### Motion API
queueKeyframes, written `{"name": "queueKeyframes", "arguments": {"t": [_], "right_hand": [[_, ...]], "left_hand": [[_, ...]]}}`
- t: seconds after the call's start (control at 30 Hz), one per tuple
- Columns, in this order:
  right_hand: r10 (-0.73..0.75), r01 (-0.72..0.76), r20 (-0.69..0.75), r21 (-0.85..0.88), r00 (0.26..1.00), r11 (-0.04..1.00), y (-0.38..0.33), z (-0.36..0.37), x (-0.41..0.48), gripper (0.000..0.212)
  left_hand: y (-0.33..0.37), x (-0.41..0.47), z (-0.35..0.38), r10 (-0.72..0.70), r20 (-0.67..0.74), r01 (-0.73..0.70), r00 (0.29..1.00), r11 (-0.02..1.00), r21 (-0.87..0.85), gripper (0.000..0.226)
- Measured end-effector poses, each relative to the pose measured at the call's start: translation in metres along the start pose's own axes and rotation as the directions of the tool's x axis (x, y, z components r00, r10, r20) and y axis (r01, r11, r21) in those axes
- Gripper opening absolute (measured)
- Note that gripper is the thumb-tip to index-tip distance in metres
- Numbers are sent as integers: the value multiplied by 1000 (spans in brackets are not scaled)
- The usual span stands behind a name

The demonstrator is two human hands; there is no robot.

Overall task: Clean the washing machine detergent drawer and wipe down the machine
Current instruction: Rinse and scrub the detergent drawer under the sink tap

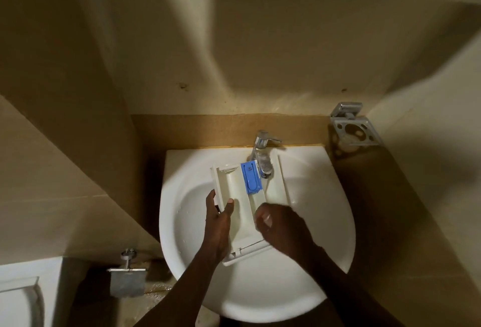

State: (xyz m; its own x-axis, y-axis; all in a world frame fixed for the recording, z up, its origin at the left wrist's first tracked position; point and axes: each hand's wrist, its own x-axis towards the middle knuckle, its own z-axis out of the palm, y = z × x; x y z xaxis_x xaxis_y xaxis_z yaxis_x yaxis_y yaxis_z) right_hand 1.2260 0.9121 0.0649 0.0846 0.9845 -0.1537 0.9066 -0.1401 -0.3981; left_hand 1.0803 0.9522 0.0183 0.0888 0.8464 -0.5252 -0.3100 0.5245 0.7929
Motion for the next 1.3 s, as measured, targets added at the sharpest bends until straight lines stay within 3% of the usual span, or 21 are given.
{"name": "queueKeyframes", "arguments": {"t": [0.07,0.13,0.2,0.23,0.3,0.33,0.43,0.5,0.63,0.77,0.9,1.1,1.23,1.3], "right_hand": [[63,-54,-176,53,982,997,23,-7,14,23],[144,-116,-174,164,974,980,43,-14,26,51],[298,-300,58,332,953,894,55,-21,32,80],[345,-404,210,447,915,798,58,-25,33,88],[307,-526,433,605,847,598,62,-30,30,84],[253,-533,485,618,837,577,64,-31,28,75],[181,-472,488,579,854,665,60,-27,30,36],[203,-442,440,552,875,707,55,-24,36,27],[213,-305,277,351,937,885,52,-24,40,40],[206,-263,223,264,953,928,56,-20,42,50],[228,-274,198,248,953,929,56,-13,50,55],[253,-292,208,188,945,938,65,-4,55,46],[219,-271,308,138,926,953,64,-11,65,51],[233,-282,338,102,912,954,65,-13,68,51]], "left_hand": [[2,1,-5,-13,29,12,999,999,37,50],[3,1,-9,-52,65,49,997,998,44,43],[4,0,-11,-118,102,116,988,993,27,36],[4,0,-12,-149,118,148,982,989,19,35],[6,1,-13,-175,149,174,973,985,19,33],[8,3,-14,-176,159,174,971,984,29,34],[10,5,-16,-177,162,167,971,983,75,36],[10,5,-17,-181,162,165,970,981,106,38],[6,12,-14,-188,146,157,971,967,199,51],[9,11,-8,-137,116,99,984,952,288,54],[9,9,-12,-132,94,94,987,938,334,77],[14,-1,-9,-192,59,168,980,943,289,37],[35,5,-13,-120,49,115,992,988,99,43],[44,8,-12,-59,69,50,996,991,126,45]]}}
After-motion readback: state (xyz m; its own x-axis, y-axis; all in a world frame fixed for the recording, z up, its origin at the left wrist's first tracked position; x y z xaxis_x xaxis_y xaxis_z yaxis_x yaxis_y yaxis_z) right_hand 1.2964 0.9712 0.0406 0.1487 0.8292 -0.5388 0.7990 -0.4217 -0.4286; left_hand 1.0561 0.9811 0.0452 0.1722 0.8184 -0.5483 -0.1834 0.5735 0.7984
